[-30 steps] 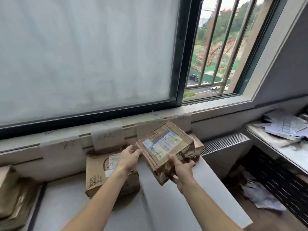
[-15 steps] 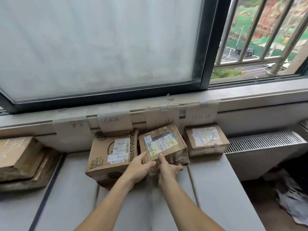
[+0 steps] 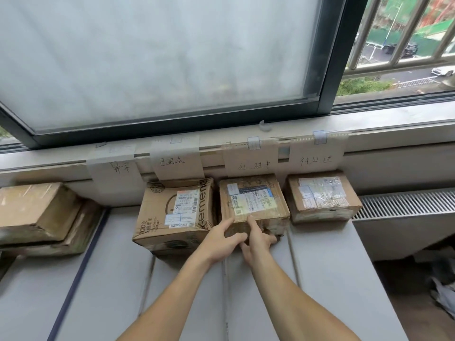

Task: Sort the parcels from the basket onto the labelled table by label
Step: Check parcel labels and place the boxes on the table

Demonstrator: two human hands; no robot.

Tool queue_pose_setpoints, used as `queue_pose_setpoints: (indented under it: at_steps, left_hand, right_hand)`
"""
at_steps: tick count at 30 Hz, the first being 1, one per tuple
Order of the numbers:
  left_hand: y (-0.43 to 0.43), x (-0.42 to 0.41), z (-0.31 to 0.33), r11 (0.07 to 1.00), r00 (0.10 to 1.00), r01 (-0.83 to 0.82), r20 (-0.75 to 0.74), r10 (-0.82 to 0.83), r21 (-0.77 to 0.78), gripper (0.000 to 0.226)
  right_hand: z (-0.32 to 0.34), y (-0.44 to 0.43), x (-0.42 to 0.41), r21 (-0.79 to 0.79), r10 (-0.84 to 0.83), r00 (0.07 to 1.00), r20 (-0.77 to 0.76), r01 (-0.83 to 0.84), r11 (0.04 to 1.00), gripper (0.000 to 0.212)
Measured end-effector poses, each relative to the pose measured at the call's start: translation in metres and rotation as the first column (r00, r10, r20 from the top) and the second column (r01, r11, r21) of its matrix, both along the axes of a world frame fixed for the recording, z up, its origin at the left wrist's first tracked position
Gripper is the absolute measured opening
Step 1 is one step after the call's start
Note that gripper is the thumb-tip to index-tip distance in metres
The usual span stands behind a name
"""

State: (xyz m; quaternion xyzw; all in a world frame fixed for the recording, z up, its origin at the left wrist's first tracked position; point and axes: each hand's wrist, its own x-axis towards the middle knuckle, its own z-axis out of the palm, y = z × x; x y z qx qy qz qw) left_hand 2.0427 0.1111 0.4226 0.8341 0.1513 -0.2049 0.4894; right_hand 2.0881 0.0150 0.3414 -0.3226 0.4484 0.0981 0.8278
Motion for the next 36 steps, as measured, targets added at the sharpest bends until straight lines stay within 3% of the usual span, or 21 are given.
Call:
queue_pose_setpoints:
  at_steps: [9, 20, 27, 36]
  left_hand:
    - [0.001, -0.013, -0.006, 0.999, 0.999, -0.036, -0.019, 0.035, -0.034, 0.063]
    - [0.012, -0.037, -0.012, 0.997, 0.997, -0.074, -0.028, 0.074, 0.001, 0.072]
    - [-0.01, -0.06, -0.048, 0.987, 0.981, 0.135, -0.152, -0.122, 0.081, 0.068]
    - [-0.034, -0.087, -0.11, 0.85, 0.847, 0.459, -0.416, -0.332, 0.257, 0.076]
  right_hand:
    - [-0.001, -0.003, 0.005, -0.032, 0.032, 0.999, -0.017, -0.033, 0.999, 0.071]
    - [0.0, 0.0, -0.002, -0.081, 0.096, 0.995, -0.009, -0.096, 0.992, 0.065]
    - [0.008, -0.015, 0.007, -0.105, 0.268, 0.963, -0.015, -0.268, 0.958, 0.037]
    - [0.016, -0.015, 0.002, -0.147, 0.26, 0.965, -0.043, -0.264, 0.953, 0.012]
